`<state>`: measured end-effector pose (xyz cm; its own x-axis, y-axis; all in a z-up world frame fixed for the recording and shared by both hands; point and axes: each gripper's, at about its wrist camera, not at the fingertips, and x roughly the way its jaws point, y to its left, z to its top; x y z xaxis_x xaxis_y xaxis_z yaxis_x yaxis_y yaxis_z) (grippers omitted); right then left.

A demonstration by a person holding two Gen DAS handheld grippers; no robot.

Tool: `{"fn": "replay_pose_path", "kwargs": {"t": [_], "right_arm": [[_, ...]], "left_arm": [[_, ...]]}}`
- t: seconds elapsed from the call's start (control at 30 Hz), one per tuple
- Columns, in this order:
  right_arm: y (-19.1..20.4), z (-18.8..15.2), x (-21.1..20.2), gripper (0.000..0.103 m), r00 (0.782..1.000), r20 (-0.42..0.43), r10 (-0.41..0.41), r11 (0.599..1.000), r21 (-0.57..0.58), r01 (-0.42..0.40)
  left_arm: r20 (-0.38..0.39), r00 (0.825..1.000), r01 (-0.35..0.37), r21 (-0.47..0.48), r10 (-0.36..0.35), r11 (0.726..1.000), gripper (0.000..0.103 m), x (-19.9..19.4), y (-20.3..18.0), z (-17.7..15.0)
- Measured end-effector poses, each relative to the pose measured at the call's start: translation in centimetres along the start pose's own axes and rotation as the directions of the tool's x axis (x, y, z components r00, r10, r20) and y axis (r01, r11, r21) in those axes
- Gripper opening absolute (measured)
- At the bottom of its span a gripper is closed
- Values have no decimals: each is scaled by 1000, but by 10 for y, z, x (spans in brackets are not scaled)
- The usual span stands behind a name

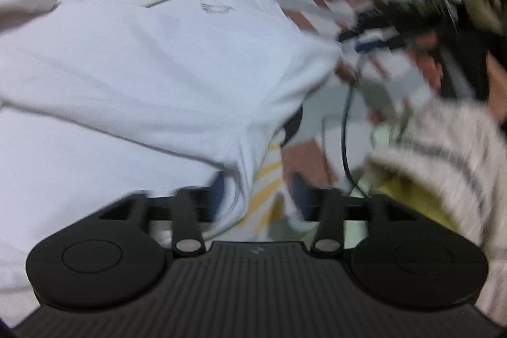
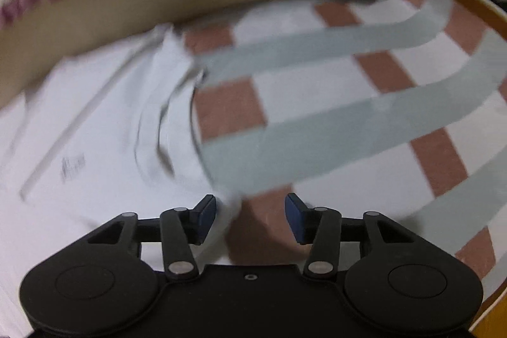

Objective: Fold clothes

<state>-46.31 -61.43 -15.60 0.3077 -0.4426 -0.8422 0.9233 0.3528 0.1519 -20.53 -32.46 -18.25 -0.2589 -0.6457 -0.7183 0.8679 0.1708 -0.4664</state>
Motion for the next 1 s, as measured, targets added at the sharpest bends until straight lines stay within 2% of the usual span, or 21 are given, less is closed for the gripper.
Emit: {"fn": "replay_pose_path", "kwargs": {"t": [0.03,0.07,0.1,0.17,0.2,0.3,0.33,0.37,0.4,0.47,0.57,0.67,0.73,0.83,0.87,0.9,0.93,1.0], "right_arm": [[-4,2,-4,54,1000,27,1,1000,22,-2],[-7,3,-12,55,993,76,89,995,30,-91],[-9,4,-21,55,975,126,182,982,33,-188],[-6,6,-19,54,924,116,364,929,17,-368],[-5,7,-18,54,886,108,451,891,11,-454],[4,16,2,54,927,68,368,930,-22,-367],[2,21,11,54,940,55,338,941,-23,-337],[1,25,19,54,951,43,307,952,-24,-306],[-5,29,26,53,952,25,304,953,4,-304],[-18,36,42,46,953,-7,302,952,59,-301],[-25,37,58,46,955,-48,291,955,69,-288],[-19,35,70,46,946,-86,313,949,60,-309],[-8,34,79,48,946,-117,303,953,8,-304],[18,29,77,48,969,-71,238,950,-190,-248],[29,25,76,43,975,-59,212,935,-279,-220],[40,20,76,18,976,-62,210,907,-360,-218],[46,17,75,11,974,-66,215,887,-403,-223],[56,12,69,8,978,-51,200,866,-459,-201]], "left_arm": [[17,1000,-5,-35,6,999,56,-1,4,2],[31,999,-6,-68,8,998,57,-1,8,4],[45,999,-5,-102,9,995,60,1,13,5],[65,998,0,-166,11,986,62,5,22,9],[72,997,7,-184,6,983,62,8,25,10],[90,995,48,-190,-31,981,59,18,25,11],[91,995,62,-183,-46,981,33,21,24,12],[77,994,88,-177,-75,980,13,24,23,11],[53,993,110,-178,-103,978,7,27,22,10],[46,993,115,-170,-108,979,7,27,20,6],[35,995,100,-158,-95,982,7,28,19,2],[24,996,91,-172,-88,981,7,31,22,0],[28,996,93,-171,-89,981,7,31,21,-1],[35,996,92,-168,-87,982,7,29,20,-2],[37,996,92,-166,-87,982,7,29,20,-2],[38,995,92,-165,-87,982,7,28,20,-2],[39,995,93,-166,-88,982,7,28,20,-2],[42,995,98,-166,-92,981,7,26,20,-1]]}}
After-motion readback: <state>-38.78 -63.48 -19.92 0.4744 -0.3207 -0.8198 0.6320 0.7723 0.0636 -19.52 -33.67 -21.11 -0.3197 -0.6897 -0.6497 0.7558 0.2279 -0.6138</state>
